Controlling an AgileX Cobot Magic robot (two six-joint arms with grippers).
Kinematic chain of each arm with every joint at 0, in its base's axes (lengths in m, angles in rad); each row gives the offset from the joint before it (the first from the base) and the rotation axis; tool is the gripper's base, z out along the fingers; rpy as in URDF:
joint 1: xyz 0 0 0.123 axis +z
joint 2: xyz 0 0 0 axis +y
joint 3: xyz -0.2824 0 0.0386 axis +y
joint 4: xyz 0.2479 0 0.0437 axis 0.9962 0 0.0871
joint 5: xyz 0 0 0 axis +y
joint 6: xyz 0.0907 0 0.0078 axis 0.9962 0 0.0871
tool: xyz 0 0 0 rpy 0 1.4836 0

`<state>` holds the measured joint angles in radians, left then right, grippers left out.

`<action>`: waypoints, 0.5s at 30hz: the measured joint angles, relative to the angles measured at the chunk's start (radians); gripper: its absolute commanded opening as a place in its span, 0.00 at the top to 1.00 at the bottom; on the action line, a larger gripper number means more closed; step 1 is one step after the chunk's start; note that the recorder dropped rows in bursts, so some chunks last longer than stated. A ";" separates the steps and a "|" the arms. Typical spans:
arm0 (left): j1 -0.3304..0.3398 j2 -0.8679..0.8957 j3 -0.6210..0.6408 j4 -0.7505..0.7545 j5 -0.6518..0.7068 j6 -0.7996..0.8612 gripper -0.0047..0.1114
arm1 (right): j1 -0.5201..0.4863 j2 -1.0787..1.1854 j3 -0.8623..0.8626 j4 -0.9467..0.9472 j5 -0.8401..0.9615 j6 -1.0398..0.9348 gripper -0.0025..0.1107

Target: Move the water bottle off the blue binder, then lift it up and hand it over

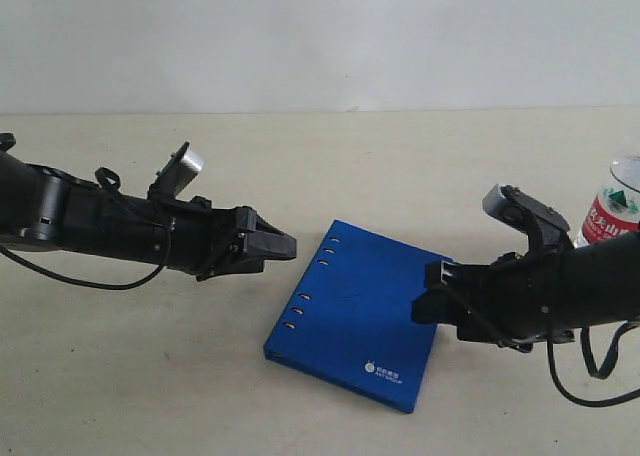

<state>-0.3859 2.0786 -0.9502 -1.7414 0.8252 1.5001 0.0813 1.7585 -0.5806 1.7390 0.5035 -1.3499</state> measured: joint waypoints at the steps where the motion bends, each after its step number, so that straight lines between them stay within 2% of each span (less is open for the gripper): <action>1: 0.000 0.000 0.000 0.000 0.000 0.000 0.41 | 0.000 0.009 0.000 0.000 0.007 0.000 0.48; 5: 0.000 0.000 0.000 0.000 0.002 0.000 0.41 | 0.000 0.103 -0.009 0.031 0.148 -0.009 0.48; 10: -0.002 0.000 0.000 0.000 0.068 0.000 0.41 | -0.001 0.181 -0.009 0.023 0.396 -0.219 0.48; 15: -0.002 0.000 0.000 0.000 0.147 0.000 0.41 | -0.001 0.185 -0.002 0.012 0.507 -0.302 0.48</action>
<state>-0.3876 2.0786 -0.9502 -1.7414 0.9720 1.5001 0.0798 1.9438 -0.5830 1.7514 1.0103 -1.6518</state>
